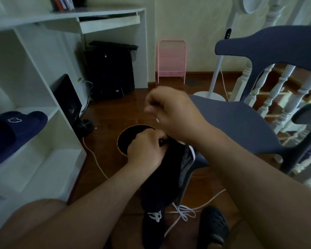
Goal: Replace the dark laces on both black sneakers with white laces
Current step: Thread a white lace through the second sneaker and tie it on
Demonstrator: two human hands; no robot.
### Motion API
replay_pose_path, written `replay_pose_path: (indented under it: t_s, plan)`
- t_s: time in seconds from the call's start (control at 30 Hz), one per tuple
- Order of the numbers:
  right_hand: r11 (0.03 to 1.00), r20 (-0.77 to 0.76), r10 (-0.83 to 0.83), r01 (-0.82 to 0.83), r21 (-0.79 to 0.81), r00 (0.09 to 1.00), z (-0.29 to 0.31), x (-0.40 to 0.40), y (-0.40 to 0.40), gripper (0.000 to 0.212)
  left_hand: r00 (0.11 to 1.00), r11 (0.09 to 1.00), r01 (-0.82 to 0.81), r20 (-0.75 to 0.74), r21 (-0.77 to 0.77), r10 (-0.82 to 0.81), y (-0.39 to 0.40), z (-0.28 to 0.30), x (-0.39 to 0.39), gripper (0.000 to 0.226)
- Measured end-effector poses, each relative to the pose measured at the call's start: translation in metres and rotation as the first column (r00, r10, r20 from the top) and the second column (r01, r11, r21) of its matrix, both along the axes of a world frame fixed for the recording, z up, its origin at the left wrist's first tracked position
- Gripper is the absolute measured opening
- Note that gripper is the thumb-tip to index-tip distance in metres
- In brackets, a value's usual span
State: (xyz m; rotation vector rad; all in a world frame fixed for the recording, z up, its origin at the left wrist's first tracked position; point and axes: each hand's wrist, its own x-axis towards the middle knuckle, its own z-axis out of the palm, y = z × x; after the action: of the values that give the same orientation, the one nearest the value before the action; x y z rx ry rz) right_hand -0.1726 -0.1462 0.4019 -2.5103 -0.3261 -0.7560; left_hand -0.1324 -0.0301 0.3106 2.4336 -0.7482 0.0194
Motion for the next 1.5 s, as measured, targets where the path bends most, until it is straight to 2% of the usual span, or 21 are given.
replay_pose_path:
  t_s: [0.07, 0.13, 0.2, 0.27, 0.3, 0.37, 0.47, 0.53, 0.6, 0.63, 0.7, 0.77, 0.8, 0.87, 0.97, 1.07, 1.17, 1.23, 1.3, 1.43, 1.5]
  plan:
    - [0.969, 0.011, 0.082, -0.083, 0.233, 0.997, 0.018, -0.002, 0.012, 0.01, 0.999, 0.987, 0.049, -0.015, 0.155, -0.047, -0.003, -0.016, 0.001, 0.006]
    - [0.862, 0.06, 0.237, -0.238, 0.446, 0.97, 0.038, -0.006, 0.026, 0.011, 0.996, 0.944, 0.084, -0.008, 0.319, -0.086, -0.002, -0.03, 0.001, 0.006]
    - [0.716, 0.161, 0.354, -0.378, 0.587, 0.921, 0.052, -0.01, 0.033, 0.011, 0.992, 0.905, 0.12, -0.004, 0.408, -0.13, 0.0, -0.037, 0.001, 0.017]
    - [0.61, 0.222, 0.393, -0.434, 0.663, 0.892, 0.058, -0.009, 0.032, 0.008, 0.988, 0.899, 0.152, -0.041, 0.41, -0.148, 0.004, -0.035, 0.006, 0.024]
    - [0.587, 0.216, 0.388, -0.421, 0.692, 0.896, 0.057, -0.008, 0.03, 0.006, 0.983, 0.911, 0.183, -0.084, 0.369, -0.163, 0.006, -0.033, 0.011, 0.033]
    - [0.627, 0.124, 0.292, -0.288, 0.724, 0.948, 0.046, -0.004, 0.021, 0.006, 0.956, 0.934, 0.259, -0.202, 0.246, -0.212, 0.012, -0.025, 0.018, 0.047]
    - [0.794, -0.085, 0.075, -0.008, 0.608, 0.994, 0.018, 0.0, 0.003, 0.006, 0.908, 0.96, 0.279, -0.333, 0.029, -0.254, 0.024, -0.017, 0.026, 0.057]
    - [0.797, -0.23, 0.104, 0.057, 0.601, 0.968, 0.006, -0.003, -0.005, 0.022, 0.892, 0.964, 0.241, -0.366, -0.117, -0.267, 0.031, -0.012, 0.029, 0.056]
    - [0.809, -0.299, 0.118, 0.083, 0.581, 0.947, -0.002, -0.009, -0.01, 0.039, 0.88, 0.942, 0.177, -0.382, -0.286, -0.281, 0.034, -0.009, 0.03, 0.049]
    - [0.86, -0.297, 0.043, 0.116, 0.498, 0.954, -0.005, -0.012, -0.012, 0.036, 0.877, 0.922, 0.138, -0.389, -0.361, -0.283, 0.036, -0.007, 0.03, 0.045]
    - [0.941, -0.276, -0.159, 0.23, 0.248, 0.948, -0.007, -0.019, -0.015, 0.009, 0.88, 0.873, 0.027, -0.403, -0.487, -0.251, 0.037, -0.003, 0.03, 0.036]
    - [0.959, -0.384, -0.241, 0.281, 0.049, 0.891, -0.011, -0.022, -0.017, 0.041, 0.886, 0.815, -0.097, -0.422, -0.572, -0.191, 0.04, 0.003, 0.029, 0.033]
    - [0.954, -0.474, -0.277, 0.296, -0.036, 0.836, -0.012, -0.024, -0.016, 0.049, 0.884, 0.785, -0.14, -0.434, -0.604, -0.176, 0.04, 0.007, 0.03, 0.034]
    - [0.934, -0.572, -0.357, 0.305, -0.188, 0.739, -0.016, -0.026, -0.009, 0.05, 0.891, 0.728, -0.176, -0.421, -0.663, -0.168, 0.042, 0.015, 0.029, 0.039]
    - [0.913, -0.532, -0.406, 0.353, -0.204, 0.743, -0.022, -0.019, -0.002, 0.032, 0.935, 0.684, -0.133, -0.321, -0.717, -0.154, 0.041, 0.027, 0.027, 0.038]
    - [0.894, -0.358, -0.448, 0.4, -0.202, 0.819, -0.018, -0.004, -0.004, 0.029, 0.973, 0.656, -0.081, -0.201, -0.751, -0.111, 0.04, 0.043, 0.025, 0.044]
    - [0.896, -0.159, -0.442, 0.429, -0.114, 0.883, -0.003, 0.006, -0.004, 0.034, 0.973, 0.477, -0.077, -0.17, -0.876, -0.155, 0.036, 0.066, 0.022, 0.017]
    - [0.875, -0.067, -0.481, 0.473, -0.107, 0.874, 0.007, 0.01, -0.002, 0.031, 0.969, 0.403, -0.168, -0.227, -0.899, -0.102, 0.033, 0.077, 0.026, 0.019]
    - [0.845, -0.049, -0.526, 0.516, -0.139, 0.849, 0.011, 0.015, -0.001, 0.024, 0.944, 0.365, -0.247, -0.309, -0.897, -0.12, 0.033, 0.081, 0.03, 0.024]
    - [0.84, -0.085, -0.54, 0.529, -0.124, 0.837, 0.002, 0.03, -0.011, 0.022, 0.808, 0.295, -0.361, -0.455, -0.885, -0.375, 0.038, 0.077, 0.033, 0.033]
    - [0.847, -0.139, -0.532, 0.527, -0.07, 0.835, -0.004, 0.034, -0.018, 0.031, 0.735, 0.287, -0.421, -0.509, -0.861, -0.448, 0.043, 0.073, 0.036, 0.033]
